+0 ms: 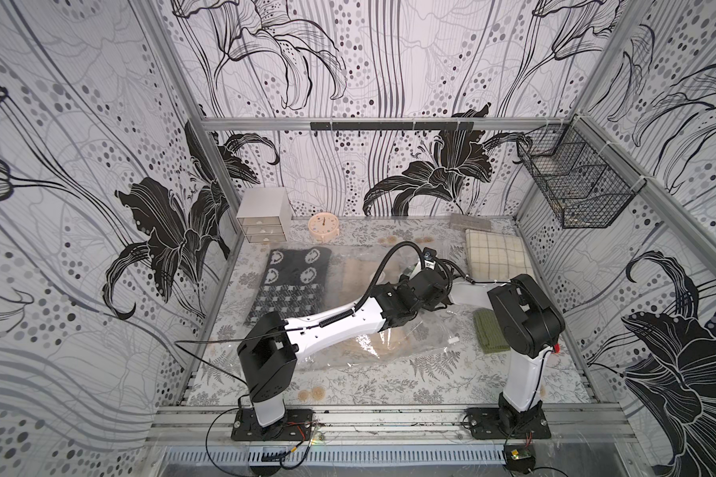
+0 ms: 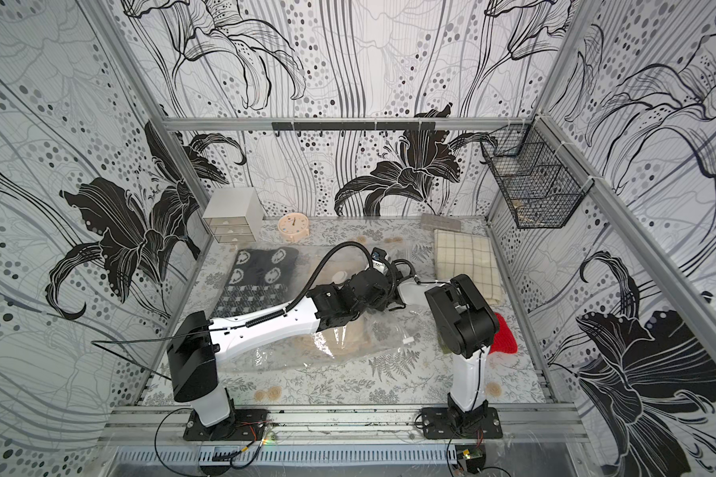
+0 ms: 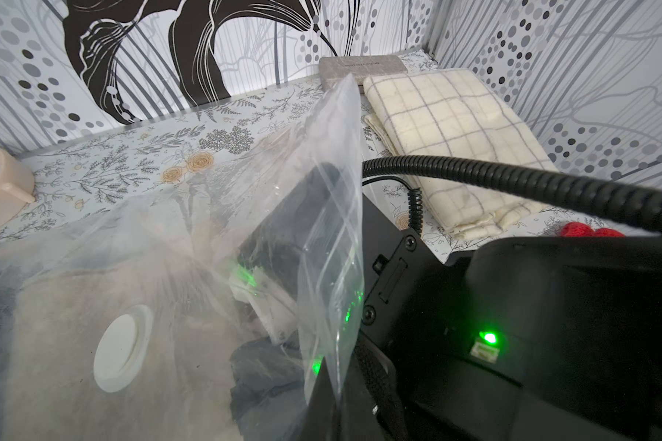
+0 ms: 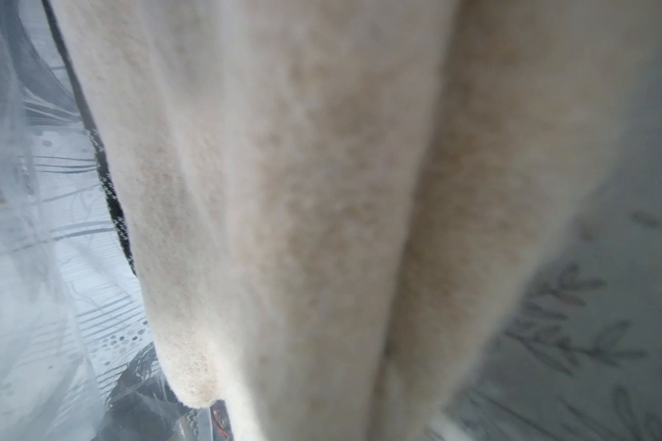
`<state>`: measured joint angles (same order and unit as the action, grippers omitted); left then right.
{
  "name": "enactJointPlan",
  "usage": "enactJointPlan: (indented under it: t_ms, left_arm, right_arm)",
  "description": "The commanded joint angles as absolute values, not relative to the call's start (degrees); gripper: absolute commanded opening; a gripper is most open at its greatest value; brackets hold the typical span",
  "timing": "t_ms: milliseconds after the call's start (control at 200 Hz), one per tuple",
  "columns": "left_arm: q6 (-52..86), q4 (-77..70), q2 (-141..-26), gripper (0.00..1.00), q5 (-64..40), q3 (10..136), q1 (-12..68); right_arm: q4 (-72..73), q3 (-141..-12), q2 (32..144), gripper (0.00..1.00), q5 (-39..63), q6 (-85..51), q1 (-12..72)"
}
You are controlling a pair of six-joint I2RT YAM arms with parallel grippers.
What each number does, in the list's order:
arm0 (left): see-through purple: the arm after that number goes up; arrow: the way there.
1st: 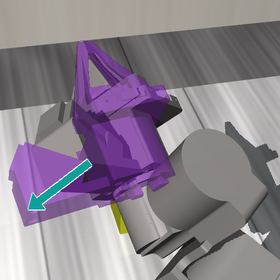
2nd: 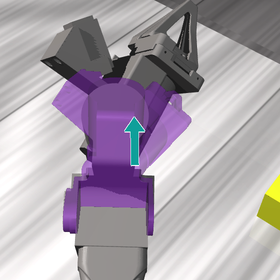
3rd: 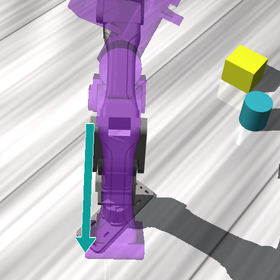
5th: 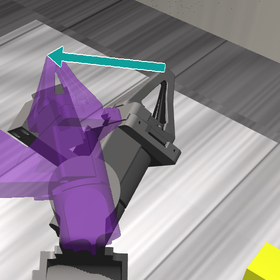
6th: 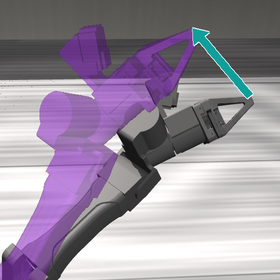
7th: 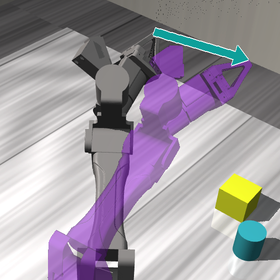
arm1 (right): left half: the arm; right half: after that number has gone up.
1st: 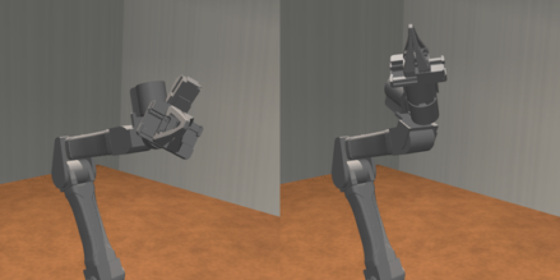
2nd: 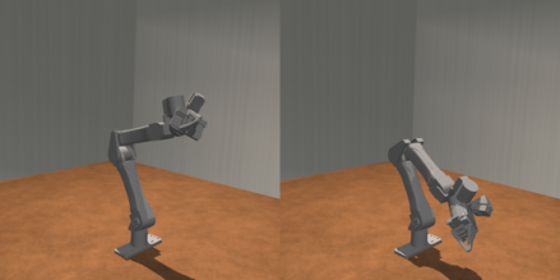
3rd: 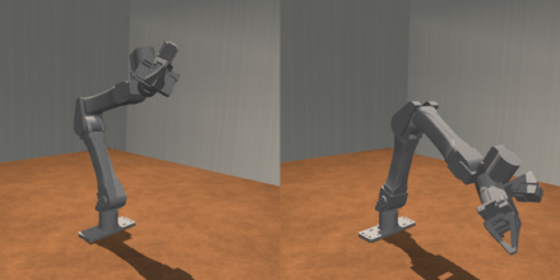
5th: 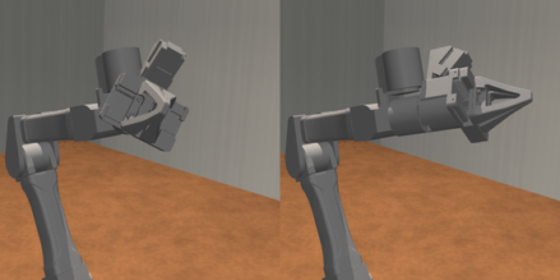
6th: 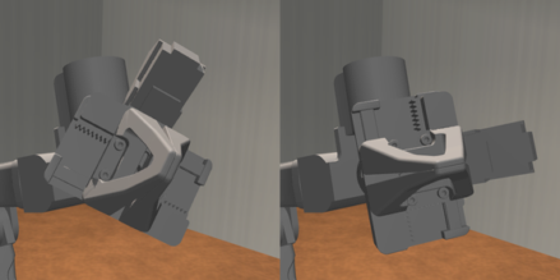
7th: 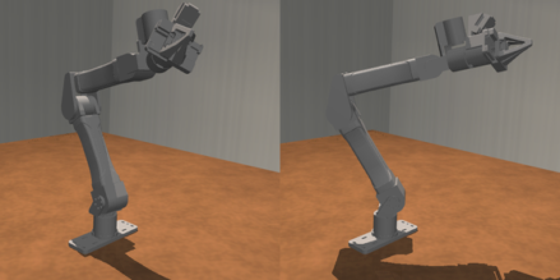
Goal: Take the scarf out of the vacuum bag
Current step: Take out the scarf from the vacuum bag.
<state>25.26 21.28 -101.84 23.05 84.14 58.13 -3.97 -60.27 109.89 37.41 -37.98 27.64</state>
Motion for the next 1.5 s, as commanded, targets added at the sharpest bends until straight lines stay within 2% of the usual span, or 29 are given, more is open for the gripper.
enactJointPlan:
  t_ms: [0,295,431,531,861,1152,1497]
  left_arm:
    - [24.7,20.7,-103.3,0.00,22.1,86.2,57.5]
    - [25.2,20.2,-104.1,0.00,20.3,85.9,56.4]
    - [25.7,19.8,-104.1,0.00,19.9,85.4,55.9]
    - [26.1,19.5,-104.2,0.00,19.6,84.8,55.4]
    - [29.4,16.7,-103.1,0.00,19.1,78.9,51.4]
    - [31.1,17.2,-100.1,0.00,25.0,74.7,50.3]
    - [31.2,17.3,-100.5,0.00,25.5,75.2,50.3]
  right_arm:
    - [-7.4,-58.8,106.4,0.00,35.4,-35.6,27.2]
    - [-7.0,-56.1,103.5,0.00,36.0,-35.1,24.5]
    - [-12.5,-57.7,103.6,0.00,30.9,-33.4,24.4]
    - [-10.8,-57.1,103.5,0.00,32.9,-33.3,24.0]
    - [-11.2,-63.0,112.5,0.00,35.9,-32.1,26.6]
    - [-11.9,-68.9,119.7,0.00,35.8,-32.7,30.0]
    - [-14.5,-68.8,116.0,0.00,35.6,-31.2,30.0]
